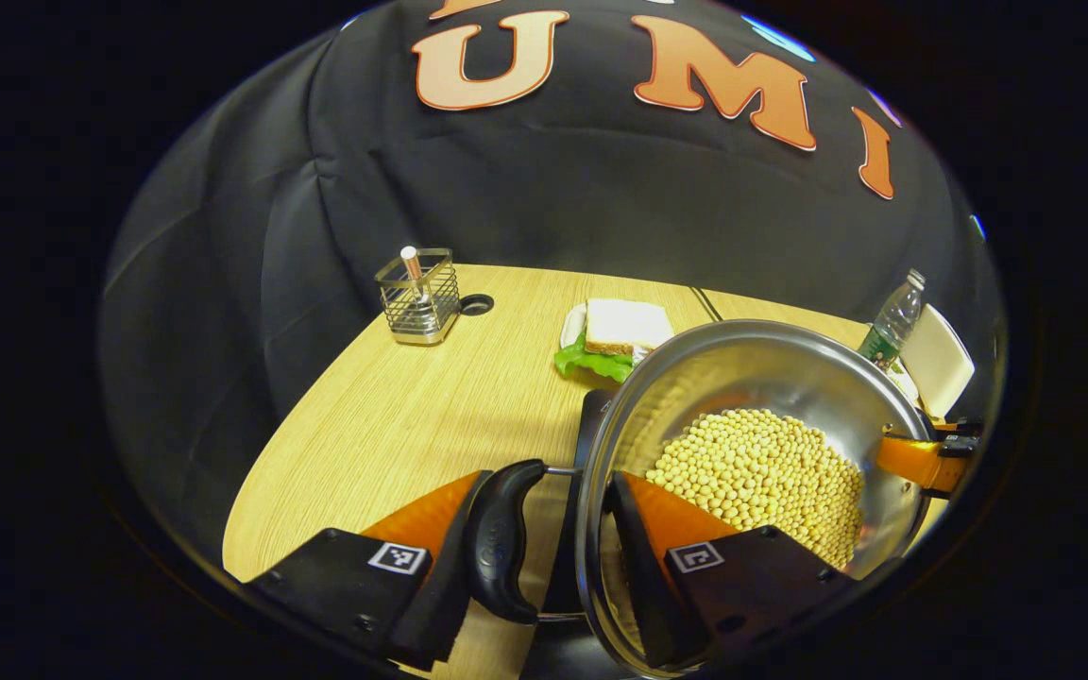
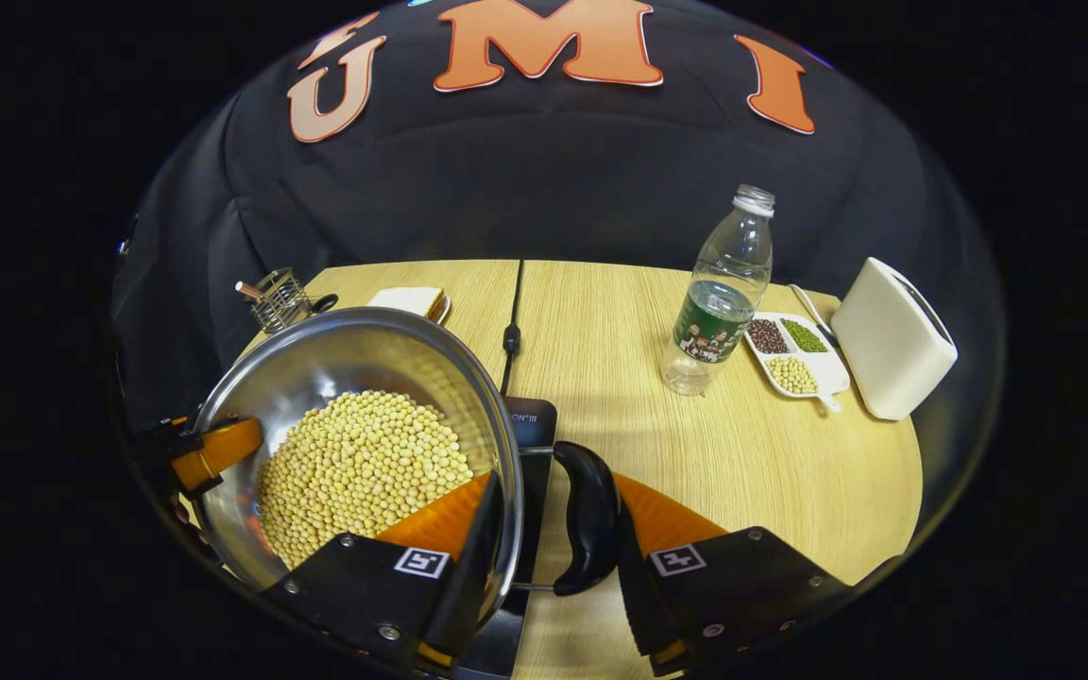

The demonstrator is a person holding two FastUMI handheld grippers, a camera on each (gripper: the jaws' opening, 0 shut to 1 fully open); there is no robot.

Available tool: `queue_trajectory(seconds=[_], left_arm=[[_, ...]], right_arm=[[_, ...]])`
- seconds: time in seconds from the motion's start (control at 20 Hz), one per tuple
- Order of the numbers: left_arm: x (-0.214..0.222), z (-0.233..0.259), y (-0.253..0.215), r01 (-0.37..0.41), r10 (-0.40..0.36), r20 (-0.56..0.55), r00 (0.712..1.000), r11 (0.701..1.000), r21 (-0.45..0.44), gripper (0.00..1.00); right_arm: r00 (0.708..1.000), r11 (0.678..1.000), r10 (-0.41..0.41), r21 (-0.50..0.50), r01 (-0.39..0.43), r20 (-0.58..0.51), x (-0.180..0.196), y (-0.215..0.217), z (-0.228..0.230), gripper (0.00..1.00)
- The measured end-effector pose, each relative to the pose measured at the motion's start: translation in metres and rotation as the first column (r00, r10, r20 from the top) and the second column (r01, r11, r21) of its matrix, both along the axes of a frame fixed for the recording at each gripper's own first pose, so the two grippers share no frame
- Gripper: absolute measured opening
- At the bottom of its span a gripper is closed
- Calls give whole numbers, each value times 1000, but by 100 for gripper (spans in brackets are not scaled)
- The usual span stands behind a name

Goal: First push the handle of the pot to place it horizontally, then grasp the pot with both hands and set it on the induction cooktop.

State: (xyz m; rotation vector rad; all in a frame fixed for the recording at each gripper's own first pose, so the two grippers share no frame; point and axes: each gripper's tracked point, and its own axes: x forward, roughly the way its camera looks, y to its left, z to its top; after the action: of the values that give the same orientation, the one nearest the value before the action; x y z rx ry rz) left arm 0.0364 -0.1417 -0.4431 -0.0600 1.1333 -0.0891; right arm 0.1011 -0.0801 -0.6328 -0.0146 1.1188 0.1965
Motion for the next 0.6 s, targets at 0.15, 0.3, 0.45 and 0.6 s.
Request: queue_trajectory(seconds=[0.15,0.3,0.45,0.6], left_arm=[[4,2,0,-6,6,14,1000,1000,11,83],[3,11,6,-50,50,18,999,999,15,87],[14,37,12,-66,64,82,995,997,29,84],[27,81,4,-86,88,157,984,996,-18,91]], right_arm=[[1000,1000,16,-2,-16,22,3,0,5,69],[999,999,35,23,-36,37,1,-1,17,75],[995,998,27,47,-32,101,10,-10,46,80],[985,997,17,75,-30,170,14,-23,84,83]])
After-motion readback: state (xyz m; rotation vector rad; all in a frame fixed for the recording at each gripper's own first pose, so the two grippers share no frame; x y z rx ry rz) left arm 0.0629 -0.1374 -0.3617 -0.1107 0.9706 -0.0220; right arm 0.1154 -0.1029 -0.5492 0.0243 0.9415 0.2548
